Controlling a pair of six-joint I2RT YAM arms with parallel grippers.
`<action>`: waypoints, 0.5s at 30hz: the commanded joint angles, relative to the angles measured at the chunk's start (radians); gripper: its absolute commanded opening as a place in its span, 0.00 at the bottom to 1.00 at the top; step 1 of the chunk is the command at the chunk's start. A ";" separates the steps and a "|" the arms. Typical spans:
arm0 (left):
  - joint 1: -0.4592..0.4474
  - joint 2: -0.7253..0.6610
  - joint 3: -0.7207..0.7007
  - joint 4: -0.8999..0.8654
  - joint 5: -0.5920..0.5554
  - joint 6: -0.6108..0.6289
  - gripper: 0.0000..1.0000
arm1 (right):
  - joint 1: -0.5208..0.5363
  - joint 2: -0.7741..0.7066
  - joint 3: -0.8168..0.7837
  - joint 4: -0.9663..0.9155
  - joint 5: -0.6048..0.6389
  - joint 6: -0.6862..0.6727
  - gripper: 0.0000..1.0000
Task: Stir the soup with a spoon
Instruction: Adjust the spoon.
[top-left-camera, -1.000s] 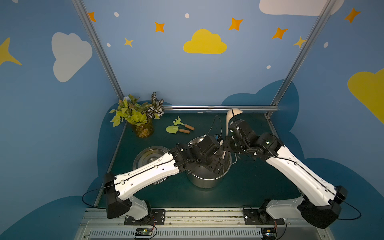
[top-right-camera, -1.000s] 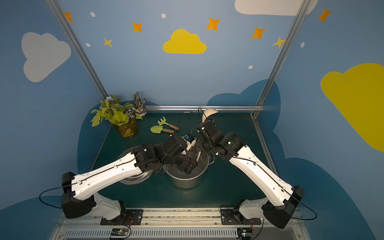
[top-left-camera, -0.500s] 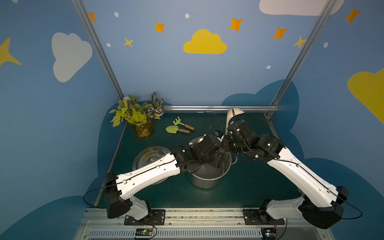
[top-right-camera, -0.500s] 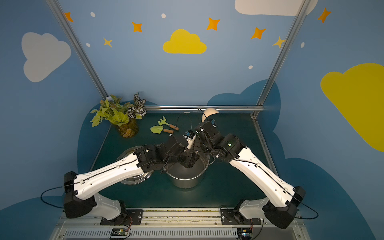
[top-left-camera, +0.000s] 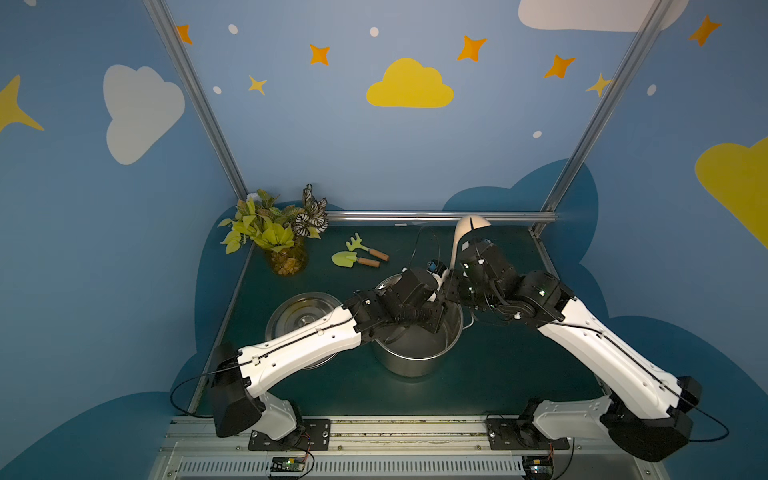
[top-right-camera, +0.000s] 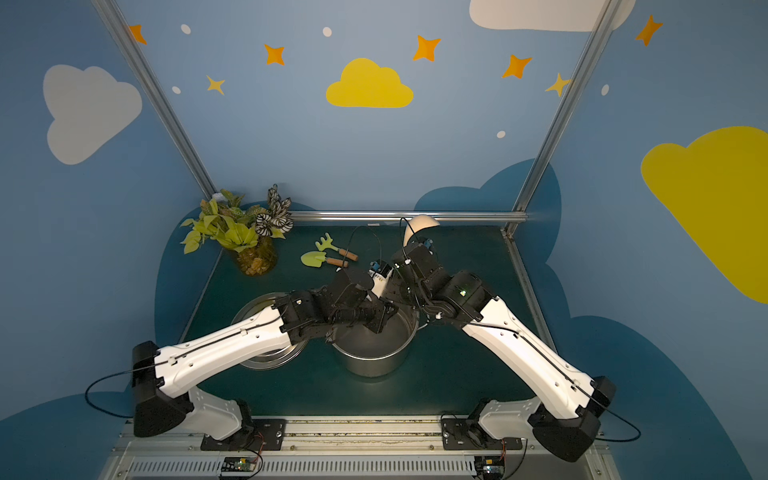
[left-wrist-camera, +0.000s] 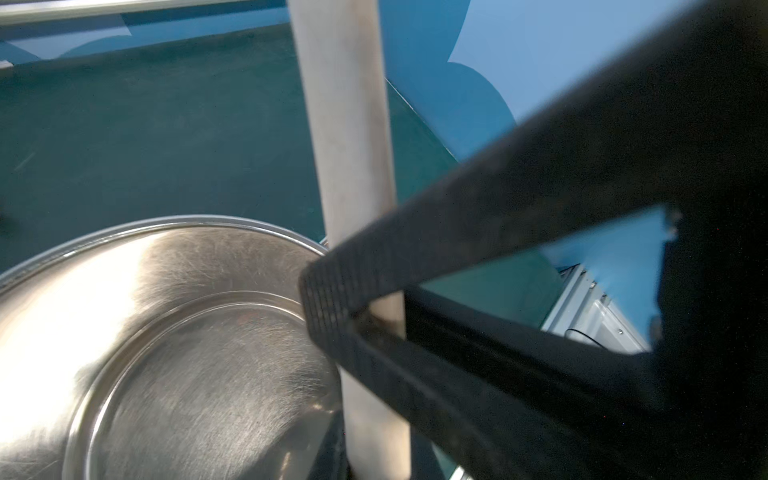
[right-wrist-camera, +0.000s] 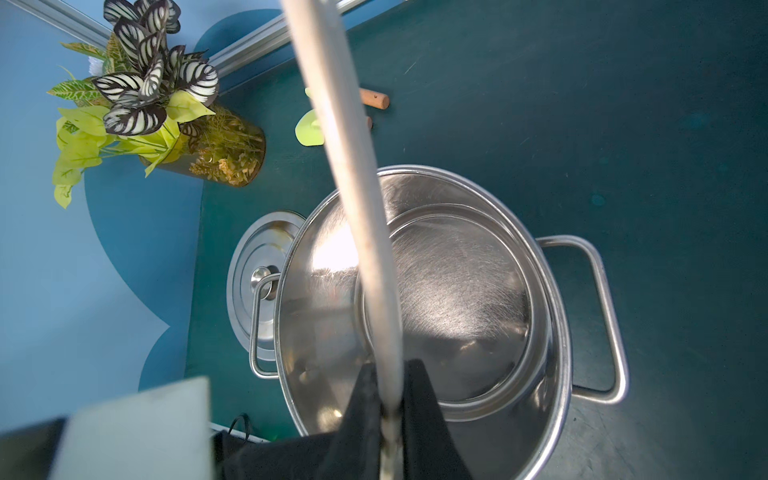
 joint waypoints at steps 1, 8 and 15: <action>0.037 -0.032 -0.040 0.037 0.047 -0.041 0.05 | 0.004 -0.055 -0.012 0.026 -0.021 -0.017 0.00; 0.088 -0.076 -0.130 0.133 0.133 -0.118 0.02 | -0.001 -0.135 -0.095 0.112 -0.006 -0.016 0.19; 0.123 -0.102 -0.182 0.226 0.215 -0.187 0.02 | -0.019 -0.247 -0.175 0.196 -0.054 -0.072 0.51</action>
